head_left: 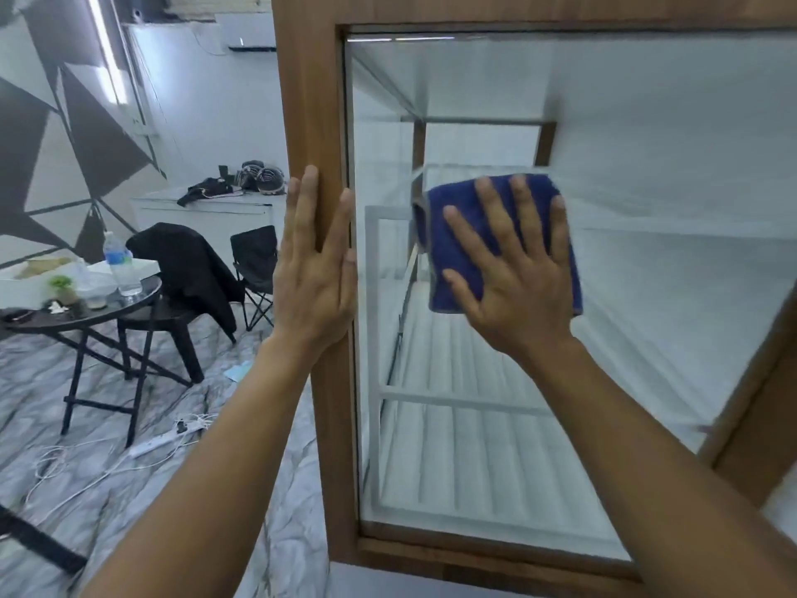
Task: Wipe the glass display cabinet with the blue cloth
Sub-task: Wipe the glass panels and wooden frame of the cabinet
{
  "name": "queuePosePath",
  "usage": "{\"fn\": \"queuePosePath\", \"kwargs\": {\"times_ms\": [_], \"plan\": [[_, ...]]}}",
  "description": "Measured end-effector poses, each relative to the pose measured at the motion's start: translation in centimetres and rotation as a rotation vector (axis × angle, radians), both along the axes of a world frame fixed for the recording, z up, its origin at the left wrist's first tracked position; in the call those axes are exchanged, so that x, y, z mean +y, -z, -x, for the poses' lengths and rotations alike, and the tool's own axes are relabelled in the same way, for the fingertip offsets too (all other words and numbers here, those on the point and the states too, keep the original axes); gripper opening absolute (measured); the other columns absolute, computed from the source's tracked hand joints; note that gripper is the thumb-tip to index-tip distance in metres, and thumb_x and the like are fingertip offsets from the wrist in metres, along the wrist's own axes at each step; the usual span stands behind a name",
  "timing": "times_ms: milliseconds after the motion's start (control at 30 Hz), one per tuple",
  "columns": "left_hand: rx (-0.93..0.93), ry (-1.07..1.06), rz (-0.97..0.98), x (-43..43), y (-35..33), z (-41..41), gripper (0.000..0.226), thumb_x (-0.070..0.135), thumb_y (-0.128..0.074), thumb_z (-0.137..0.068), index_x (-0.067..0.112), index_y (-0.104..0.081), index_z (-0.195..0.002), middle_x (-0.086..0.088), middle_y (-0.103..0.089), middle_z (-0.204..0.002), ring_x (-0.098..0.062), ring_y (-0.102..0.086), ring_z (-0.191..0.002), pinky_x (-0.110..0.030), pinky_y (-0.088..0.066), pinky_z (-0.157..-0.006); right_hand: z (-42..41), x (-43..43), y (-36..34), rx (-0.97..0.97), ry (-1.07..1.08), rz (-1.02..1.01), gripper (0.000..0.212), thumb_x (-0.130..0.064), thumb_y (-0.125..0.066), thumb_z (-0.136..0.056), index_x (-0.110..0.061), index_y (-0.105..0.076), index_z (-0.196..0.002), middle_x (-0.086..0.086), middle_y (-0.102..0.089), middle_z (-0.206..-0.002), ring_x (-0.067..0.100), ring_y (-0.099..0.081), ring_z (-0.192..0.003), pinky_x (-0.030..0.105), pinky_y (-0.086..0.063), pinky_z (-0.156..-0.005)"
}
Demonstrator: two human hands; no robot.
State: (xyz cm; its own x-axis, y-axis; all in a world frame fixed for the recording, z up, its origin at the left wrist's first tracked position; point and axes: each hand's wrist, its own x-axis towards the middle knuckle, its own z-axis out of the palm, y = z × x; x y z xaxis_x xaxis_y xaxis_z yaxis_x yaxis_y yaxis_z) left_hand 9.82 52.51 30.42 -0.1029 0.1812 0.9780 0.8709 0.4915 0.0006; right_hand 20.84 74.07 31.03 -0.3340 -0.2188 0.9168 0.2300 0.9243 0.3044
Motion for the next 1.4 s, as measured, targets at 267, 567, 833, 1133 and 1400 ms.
{"fn": "queuePosePath", "kwargs": {"times_ms": [267, 567, 833, 1133, 1400], "plan": [[0.017, -0.053, -0.071, 0.7, 3.0, 0.0, 0.053, 0.004, -0.045, -0.097, 0.003, -0.034, -0.149, -0.033, -0.024, -0.155, -0.034, -0.010, -0.151, -0.049, -0.018, -0.124, -1.8, 1.9, 2.5, 0.324, 0.136, 0.534, 0.061, -0.046, -0.032, -0.103, -0.014, -0.033, -0.155, 0.023, -0.028, -0.159, 0.043, -0.015, -0.149, 0.063, -0.005, -0.121], [-0.039, -0.084, -0.004, 0.0, 6.4, -0.4, 0.055, 0.007, -0.049, -0.097, 0.008, -0.034, -0.150, -0.029, -0.022, -0.157, -0.033, -0.007, -0.153, -0.041, -0.010, -0.126, 0.3, -1.9, 7.6, -0.018, -0.052, 0.119, 0.063, -0.049, -0.054, -0.097, -0.026, -0.038, -0.153, 0.008, -0.023, -0.164, 0.031, -0.011, -0.153, 0.056, 0.000, -0.124], [-0.100, -0.142, 0.061, -0.3, 7.2, -0.9, 0.056, 0.012, -0.047, -0.099, 0.010, -0.032, -0.152, -0.022, -0.009, -0.160, -0.023, 0.010, -0.154, -0.045, 0.000, -0.126, 1.0, -4.8, 9.9, -0.061, -0.020, 0.238, 0.066, -0.050, -0.047, -0.098, -0.025, -0.027, -0.156, 0.009, -0.011, -0.166, 0.033, -0.001, -0.154, 0.058, 0.005, -0.122], [0.070, -0.285, 0.255, 4.4, -1.9, -3.2, 0.058, 0.043, -0.032, -0.100, 0.025, -0.028, -0.155, -0.014, -0.012, -0.166, -0.031, -0.006, -0.155, -0.059, 0.006, -0.121, -6.3, 10.5, -1.8, 0.156, 0.132, 0.230, 0.066, -0.053, -0.040, -0.097, -0.023, -0.032, -0.155, 0.012, -0.024, -0.163, 0.036, -0.014, -0.152, 0.061, 0.000, -0.122], [0.088, -0.202, 0.169, 10.3, -6.6, -4.6, 0.062, 0.040, -0.036, -0.099, 0.018, -0.025, -0.156, -0.018, -0.008, -0.166, -0.037, -0.002, -0.154, -0.059, 0.001, -0.123, -5.8, 9.3, -8.9, 0.187, 0.152, 0.241, 0.070, -0.048, -0.042, -0.097, -0.015, -0.027, -0.157, 0.013, -0.018, -0.165, 0.033, -0.012, -0.154, 0.058, -0.002, -0.124]]}}
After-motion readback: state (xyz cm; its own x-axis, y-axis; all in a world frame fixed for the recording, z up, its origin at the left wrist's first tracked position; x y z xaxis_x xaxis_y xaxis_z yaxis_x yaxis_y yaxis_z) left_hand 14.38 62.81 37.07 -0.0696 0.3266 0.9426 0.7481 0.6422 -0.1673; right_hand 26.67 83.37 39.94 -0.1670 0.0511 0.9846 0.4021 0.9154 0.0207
